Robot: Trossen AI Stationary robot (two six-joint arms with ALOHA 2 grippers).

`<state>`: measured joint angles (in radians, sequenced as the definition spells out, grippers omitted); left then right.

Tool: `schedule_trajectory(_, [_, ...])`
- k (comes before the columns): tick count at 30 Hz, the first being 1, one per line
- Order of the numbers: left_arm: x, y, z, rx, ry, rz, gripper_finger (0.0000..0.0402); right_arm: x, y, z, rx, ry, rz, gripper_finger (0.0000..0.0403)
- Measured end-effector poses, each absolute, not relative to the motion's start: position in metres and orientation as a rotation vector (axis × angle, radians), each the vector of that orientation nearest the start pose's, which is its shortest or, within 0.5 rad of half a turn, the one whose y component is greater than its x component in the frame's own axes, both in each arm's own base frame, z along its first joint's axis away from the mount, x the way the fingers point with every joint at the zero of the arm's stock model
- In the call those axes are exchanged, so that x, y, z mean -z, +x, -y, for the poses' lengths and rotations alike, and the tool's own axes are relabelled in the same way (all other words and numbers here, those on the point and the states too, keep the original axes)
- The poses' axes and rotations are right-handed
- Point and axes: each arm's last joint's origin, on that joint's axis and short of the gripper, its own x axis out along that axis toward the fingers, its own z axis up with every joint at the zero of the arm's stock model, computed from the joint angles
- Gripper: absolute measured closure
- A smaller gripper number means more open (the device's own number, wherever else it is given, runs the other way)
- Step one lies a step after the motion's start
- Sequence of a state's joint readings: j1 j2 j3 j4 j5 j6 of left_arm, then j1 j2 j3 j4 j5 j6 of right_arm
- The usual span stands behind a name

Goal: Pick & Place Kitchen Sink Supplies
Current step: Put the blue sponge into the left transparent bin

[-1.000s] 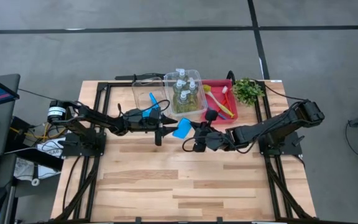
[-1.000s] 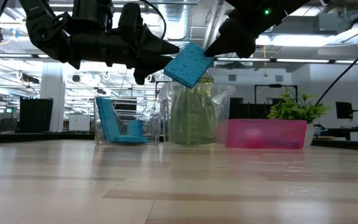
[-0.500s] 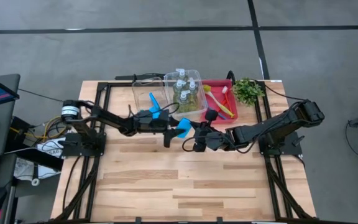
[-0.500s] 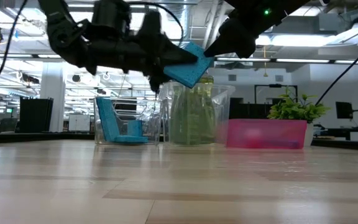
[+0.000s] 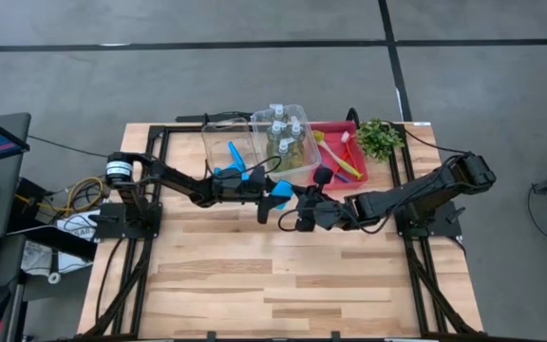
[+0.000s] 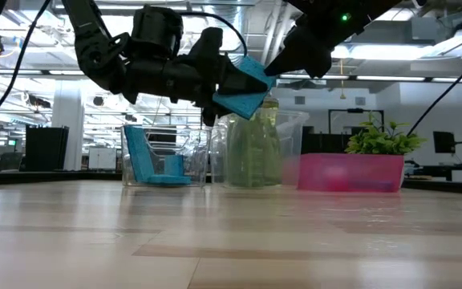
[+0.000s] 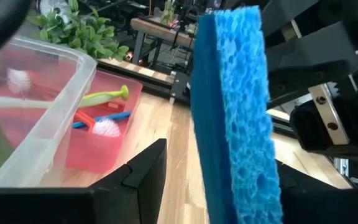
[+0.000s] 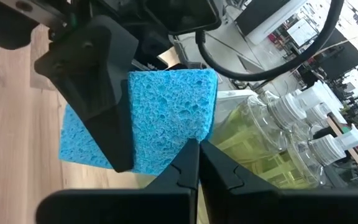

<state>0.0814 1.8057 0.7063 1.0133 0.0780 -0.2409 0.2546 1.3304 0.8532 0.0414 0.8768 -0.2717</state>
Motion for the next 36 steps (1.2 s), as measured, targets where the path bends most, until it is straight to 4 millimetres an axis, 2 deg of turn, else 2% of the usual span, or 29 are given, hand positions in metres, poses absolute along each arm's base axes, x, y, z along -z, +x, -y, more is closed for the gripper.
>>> schedule_trajectory(31, [-0.1603,0.3407,-0.0253,0.037,-0.252,-0.111,0.0229,-0.2639,0.2769,-0.0492,0.559,-0.5,-0.461,0.0403])
schedule_trajectory(36, [-0.1679,0.3366,-0.0249,0.039,-0.231,-0.142,0.0229,-0.2637,0.2768,-0.0492,0.559,-0.501,-0.463,0.0403])
